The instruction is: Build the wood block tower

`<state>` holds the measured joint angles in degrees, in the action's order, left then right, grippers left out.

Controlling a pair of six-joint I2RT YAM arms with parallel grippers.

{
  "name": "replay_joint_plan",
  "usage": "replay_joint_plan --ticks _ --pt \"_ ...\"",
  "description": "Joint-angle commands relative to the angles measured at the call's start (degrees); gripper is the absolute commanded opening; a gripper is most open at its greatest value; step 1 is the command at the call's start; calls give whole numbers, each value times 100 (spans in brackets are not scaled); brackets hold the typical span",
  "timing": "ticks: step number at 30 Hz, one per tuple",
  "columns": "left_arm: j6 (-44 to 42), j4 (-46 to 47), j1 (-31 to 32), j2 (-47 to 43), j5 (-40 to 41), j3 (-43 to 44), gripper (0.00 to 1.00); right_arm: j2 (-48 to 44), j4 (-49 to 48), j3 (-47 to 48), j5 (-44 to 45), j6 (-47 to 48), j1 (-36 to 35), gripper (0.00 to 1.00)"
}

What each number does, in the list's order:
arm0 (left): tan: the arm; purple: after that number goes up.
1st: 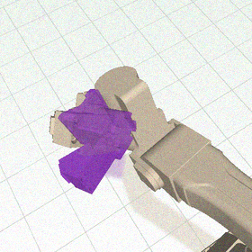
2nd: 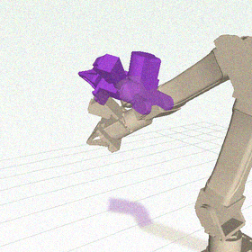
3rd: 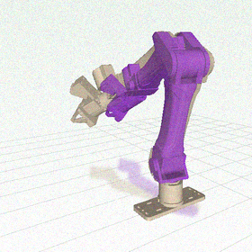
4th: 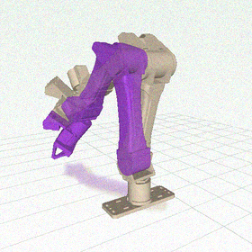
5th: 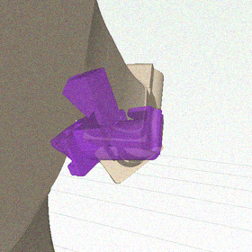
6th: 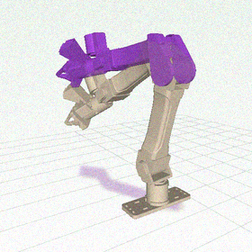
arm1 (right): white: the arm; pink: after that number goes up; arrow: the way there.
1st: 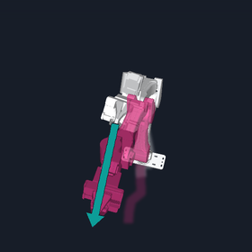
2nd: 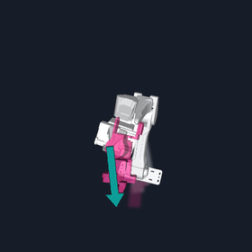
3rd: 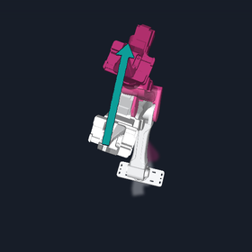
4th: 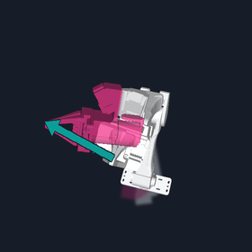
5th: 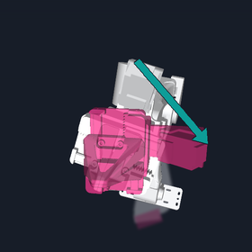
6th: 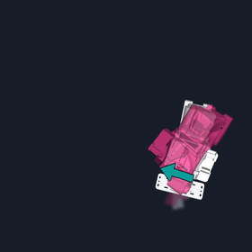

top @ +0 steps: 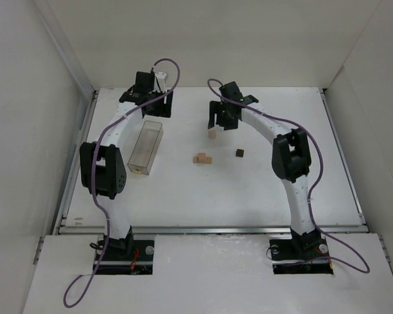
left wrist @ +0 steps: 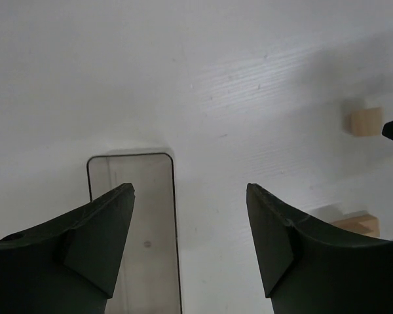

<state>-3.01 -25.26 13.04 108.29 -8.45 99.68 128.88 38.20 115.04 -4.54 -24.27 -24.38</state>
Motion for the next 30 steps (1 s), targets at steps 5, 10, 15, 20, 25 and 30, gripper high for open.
replay_joint_plan --ticks 5,10,15,20,25,30 --pt "134 -164 146 34 168 -283 66 690 549 835 691 -236 -391 73" --pt "134 -164 146 34 54 -282 66 910 549 835 911 -236 -567 67" --pt "134 -164 94 87 1 -282 66 1025 601 941 1025 -236 -620 64" --pt "134 -164 94 87 -61 -282 66 1209 724 1151 1165 -236 -620 61" --pt "72 -217 94 140 -113 -282 66 1262 777 1205 1165 -236 -620 34" --pt "19 -217 94 192 -288 -177 65 1140 777 1152 1165 -9 -620 13"
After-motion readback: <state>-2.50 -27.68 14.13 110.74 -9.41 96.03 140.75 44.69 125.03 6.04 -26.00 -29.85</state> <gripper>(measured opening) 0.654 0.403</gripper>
